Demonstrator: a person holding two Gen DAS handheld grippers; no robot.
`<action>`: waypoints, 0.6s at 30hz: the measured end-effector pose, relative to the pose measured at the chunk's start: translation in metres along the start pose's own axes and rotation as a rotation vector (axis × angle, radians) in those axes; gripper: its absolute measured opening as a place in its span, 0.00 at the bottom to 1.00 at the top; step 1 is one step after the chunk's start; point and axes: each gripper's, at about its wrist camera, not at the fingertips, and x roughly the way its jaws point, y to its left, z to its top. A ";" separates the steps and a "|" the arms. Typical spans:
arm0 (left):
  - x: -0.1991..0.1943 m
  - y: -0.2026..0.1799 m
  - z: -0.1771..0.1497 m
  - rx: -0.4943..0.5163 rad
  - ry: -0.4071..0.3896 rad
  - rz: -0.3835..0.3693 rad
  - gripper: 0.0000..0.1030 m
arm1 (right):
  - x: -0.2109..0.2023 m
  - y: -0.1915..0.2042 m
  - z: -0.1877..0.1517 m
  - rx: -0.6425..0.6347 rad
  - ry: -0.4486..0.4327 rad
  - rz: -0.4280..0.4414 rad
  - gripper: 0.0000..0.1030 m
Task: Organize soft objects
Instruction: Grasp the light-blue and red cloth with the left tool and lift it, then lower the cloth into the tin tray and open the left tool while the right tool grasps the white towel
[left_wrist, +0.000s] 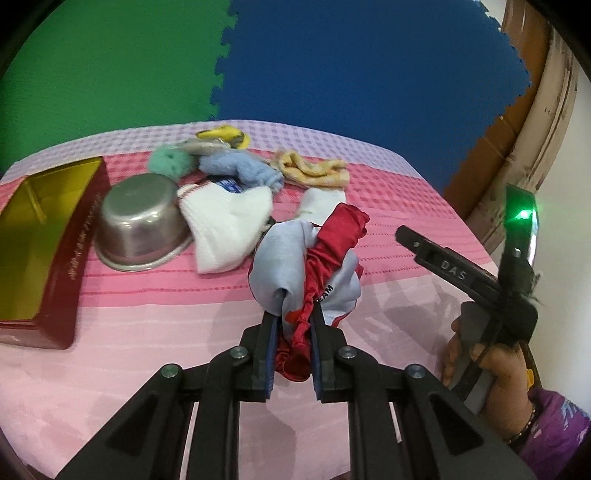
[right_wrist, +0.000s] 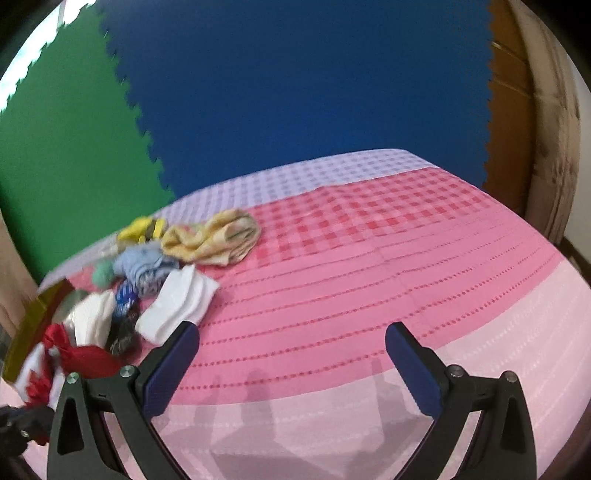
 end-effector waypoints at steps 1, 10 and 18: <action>-0.004 0.003 0.000 -0.005 -0.007 -0.003 0.13 | 0.002 0.005 0.002 -0.004 0.015 0.015 1.00; -0.030 0.029 0.009 -0.051 -0.050 0.024 0.14 | 0.031 0.054 0.021 0.004 0.157 0.081 0.67; -0.061 0.062 0.026 -0.087 -0.102 0.070 0.14 | 0.059 0.073 0.028 0.045 0.253 0.064 0.67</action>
